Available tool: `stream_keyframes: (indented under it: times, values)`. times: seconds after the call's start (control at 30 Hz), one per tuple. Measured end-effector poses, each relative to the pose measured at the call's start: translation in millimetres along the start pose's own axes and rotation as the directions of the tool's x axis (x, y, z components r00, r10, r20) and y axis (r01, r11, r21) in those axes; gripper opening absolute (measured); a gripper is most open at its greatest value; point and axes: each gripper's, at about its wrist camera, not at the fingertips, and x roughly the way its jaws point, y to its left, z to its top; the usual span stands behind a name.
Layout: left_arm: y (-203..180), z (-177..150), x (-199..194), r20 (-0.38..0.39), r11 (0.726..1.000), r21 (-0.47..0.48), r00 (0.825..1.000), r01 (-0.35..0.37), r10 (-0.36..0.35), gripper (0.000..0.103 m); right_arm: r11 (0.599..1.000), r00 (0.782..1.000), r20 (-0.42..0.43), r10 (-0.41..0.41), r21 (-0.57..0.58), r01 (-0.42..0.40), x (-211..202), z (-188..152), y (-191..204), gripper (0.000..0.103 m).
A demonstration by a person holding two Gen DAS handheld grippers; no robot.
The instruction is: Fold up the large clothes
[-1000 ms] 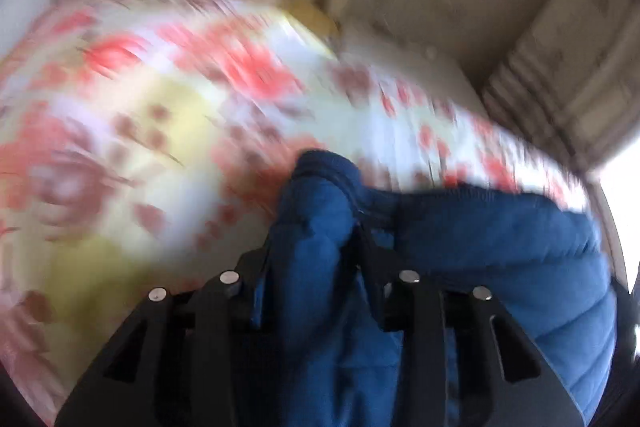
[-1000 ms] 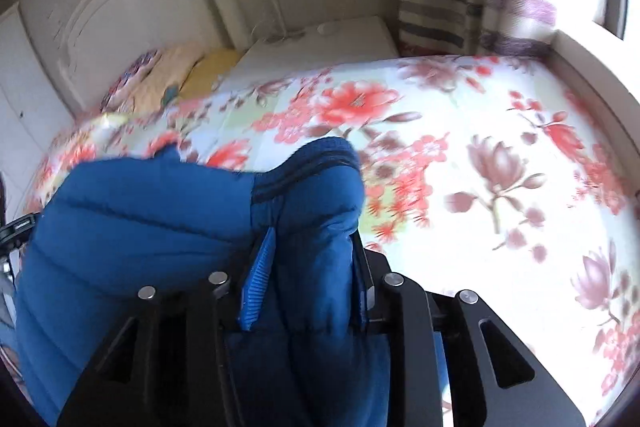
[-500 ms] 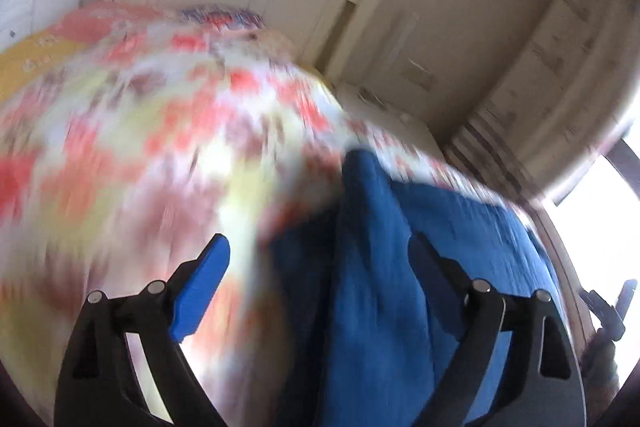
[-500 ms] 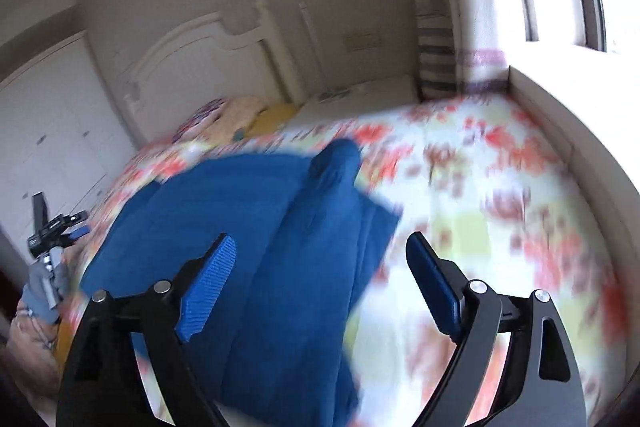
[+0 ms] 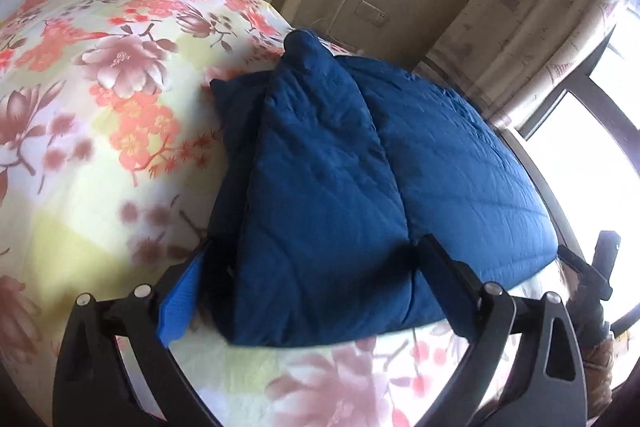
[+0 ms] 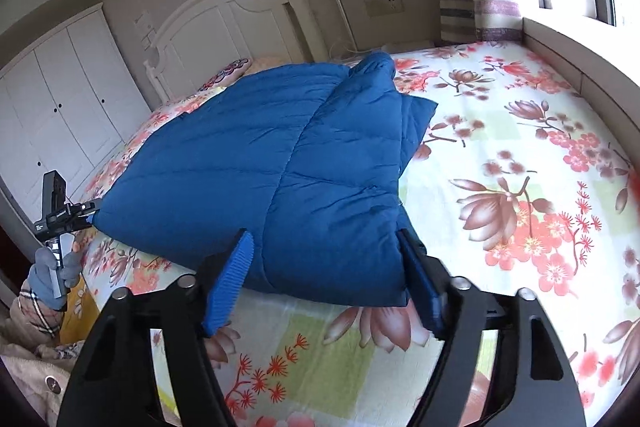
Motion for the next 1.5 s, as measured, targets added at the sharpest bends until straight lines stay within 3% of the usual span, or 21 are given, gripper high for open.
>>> stream_keyframes:
  times: [0.03, 0.1, 0.2, 0.27, 0.47, 0.67, 0.87, 0.93, 1.03, 1.1, 1.17, 1.27, 1.33, 1.37, 1.4, 1.5]
  values:
    - [0.9, 1.4, 0.3, 0.006, 1.0, -0.011, 1.0, -0.001, 0.001, 0.093, 1.0, 1.0, 0.01, -0.003, 0.003, 0.003, -1.4, -0.6, 0.1, 0.052]
    - [0.5, 2.6, 2.6, 0.009, 0.999, -0.026, 1.0, -0.027, 0.027, 0.062, 1.0, 1.0, 0.025, 0.001, -0.006, -0.001, -5.3, -3.1, 2.0, 0.037]
    - [-0.6, 1.0, -8.0, 0.018, 0.999, -0.025, 0.999, -0.046, 0.047, 0.034, 1.0, 0.998, 0.057, -0.001, -0.018, 0.002, -11.8, -5.7, 6.1, 0.03]
    - [-2.7, -4.6, -20.0, 0.026, 0.998, -0.009, 0.998, -0.059, 0.059, 0.026, 1.0, 0.998, 0.068, -0.005, -0.014, 0.006, -16.1, -10.2, 8.5, 0.029]
    - [-10.2, -27.8, -55.5, 0.033, 0.995, 0.037, 0.995, -0.09, 0.089, 0.019, 0.999, 0.997, 0.072, 0.039, -0.023, -0.038, -51.4, -39.7, 22.8, 0.029]
    - [-6.4, -56.9, -85.3, 0.03, 0.993, 0.064, 0.995, -0.097, 0.095, 0.019, 0.998, 0.997, 0.051, 0.057, -0.038, -0.055, -97.1, -78.6, 39.7, 0.029]
    - [-2.5, -72.6, -95.6, 0.026, 0.993, 0.067, 0.995, -0.098, 0.096, 0.019, 0.998, 0.998, 0.034, 0.05, -0.036, -0.049, -110.4, -99.8, 46.8, 0.029]
    - [-2.3, -74.6, -95.6, 0.027, 0.993, 0.071, 0.995, -0.097, 0.096, 0.02, 0.998, 0.997, 0.037, 0.061, -0.021, -0.061, -110.0, -99.6, 44.1, 0.029]
    - [1.6, -73.4, -99.4, 0.035, 0.994, 0.052, 0.995, -0.1, 0.098, 0.029, 0.995, 0.996, -0.018, 0.083, -0.053, -0.083, -109.6, -96.3, 46.0, 0.03]
    - [4.6, -68.1, -107.9, 0.069, 0.987, 0.039, 0.986, -0.154, 0.151, 0.071, 0.994, 1.0, -0.006, 0.001, -0.109, -0.002, -122.4, -91.1, 48.5, 0.03]
    - [-2.9, -59.0, -125.0, 0.157, 0.971, 0.049, 0.961, -0.236, 0.226, 0.084, 0.991, 0.996, 0.058, -0.066, -0.11, 0.072, -138.5, -76.6, 45.7, 0.03]
    - [-34.6, -34.2, -136.1, 0.256, 0.957, 0.095, 0.935, -0.275, 0.244, 0.101, 0.987, 0.976, 0.184, -0.118, -0.083, 0.135, -149.1, -41.1, 54.2, 0.031]
    - [-62.7, -17.0, -131.5, 0.299, 0.955, 0.111, 0.926, -0.275, 0.232, 0.101, 0.988, 0.965, 0.233, -0.118, -0.073, 0.139, -135.2, -12.2, 73.6, 0.048]
    - [-81.1, -5.8, -123.7, 0.307, 0.956, 0.124, 0.926, -0.267, 0.219, 0.101, 0.989, 0.967, 0.236, -0.099, -0.085, 0.122, -123.2, 0.3, 86.0, 0.082]
    - [-99.9, 5.1, -113.9, 0.309, 0.955, 0.143, 0.928, -0.26, 0.206, 0.101, 0.987, 0.965, 0.242, -0.102, -0.093, 0.128, -112.0, 11.2, 98.5, 0.097]
    - [-149.6, 31.9, -77.5, 0.31, 0.936, 0.212, 0.927, -0.282, 0.209, 0.101, 0.968, 0.962, 0.26, -0.085, -0.209, 0.142, -68.6, 40.0, 150.5, 0.096]
